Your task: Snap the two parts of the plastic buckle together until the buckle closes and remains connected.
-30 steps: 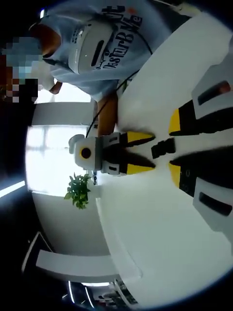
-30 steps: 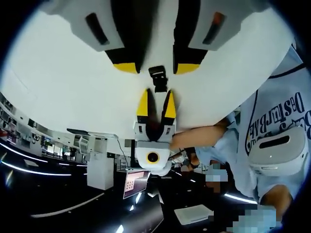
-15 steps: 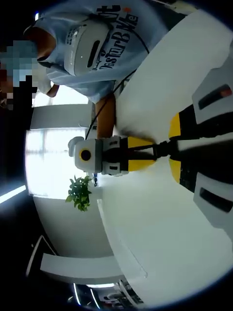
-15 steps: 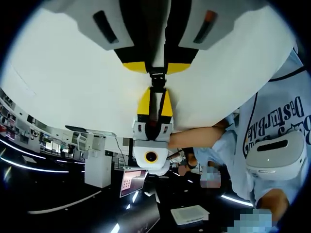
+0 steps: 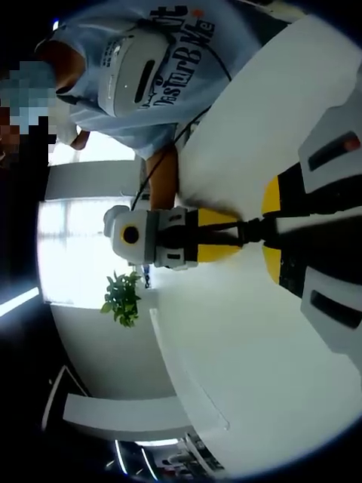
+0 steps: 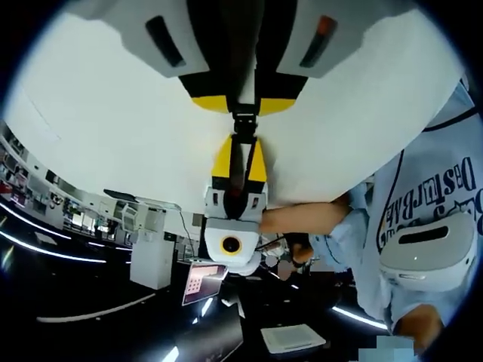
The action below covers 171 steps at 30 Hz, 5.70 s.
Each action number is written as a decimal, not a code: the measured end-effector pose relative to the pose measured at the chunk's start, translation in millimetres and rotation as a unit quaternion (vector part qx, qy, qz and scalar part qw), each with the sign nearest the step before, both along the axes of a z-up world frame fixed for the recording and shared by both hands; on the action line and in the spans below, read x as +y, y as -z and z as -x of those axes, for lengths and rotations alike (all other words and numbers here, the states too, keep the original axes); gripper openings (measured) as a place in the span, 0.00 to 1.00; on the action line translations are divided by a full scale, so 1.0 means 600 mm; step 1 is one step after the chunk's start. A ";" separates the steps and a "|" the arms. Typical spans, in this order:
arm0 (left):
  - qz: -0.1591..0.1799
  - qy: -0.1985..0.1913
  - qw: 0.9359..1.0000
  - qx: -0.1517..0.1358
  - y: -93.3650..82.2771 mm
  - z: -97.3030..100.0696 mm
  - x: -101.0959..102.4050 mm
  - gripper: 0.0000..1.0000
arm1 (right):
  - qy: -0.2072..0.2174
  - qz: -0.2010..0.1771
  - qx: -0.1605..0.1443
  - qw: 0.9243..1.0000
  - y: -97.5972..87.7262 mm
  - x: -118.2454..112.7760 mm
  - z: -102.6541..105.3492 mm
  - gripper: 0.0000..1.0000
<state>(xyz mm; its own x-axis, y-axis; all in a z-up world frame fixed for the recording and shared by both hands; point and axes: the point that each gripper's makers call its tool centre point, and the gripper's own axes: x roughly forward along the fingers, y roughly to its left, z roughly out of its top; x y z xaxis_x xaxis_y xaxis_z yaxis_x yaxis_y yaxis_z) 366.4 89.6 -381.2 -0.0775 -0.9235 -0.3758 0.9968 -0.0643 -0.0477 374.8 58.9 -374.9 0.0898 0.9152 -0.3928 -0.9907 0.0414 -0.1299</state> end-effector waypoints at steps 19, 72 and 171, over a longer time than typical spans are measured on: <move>-0.014 -0.028 1.000 0.004 0.002 -0.009 -0.001 0.09 | 0.029 0.028 -0.031 0.999 -0.003 0.005 0.002 0.09; 0.002 -0.038 0.999 -0.007 0.001 -0.017 -0.006 0.11 | 0.168 -0.009 -0.066 0.984 -0.049 -0.111 -0.110 0.00; 0.003 -0.083 0.996 -0.022 0.001 -0.053 -0.013 0.11 | 0.415 0.083 0.003 0.906 -0.009 -0.336 -0.205 0.01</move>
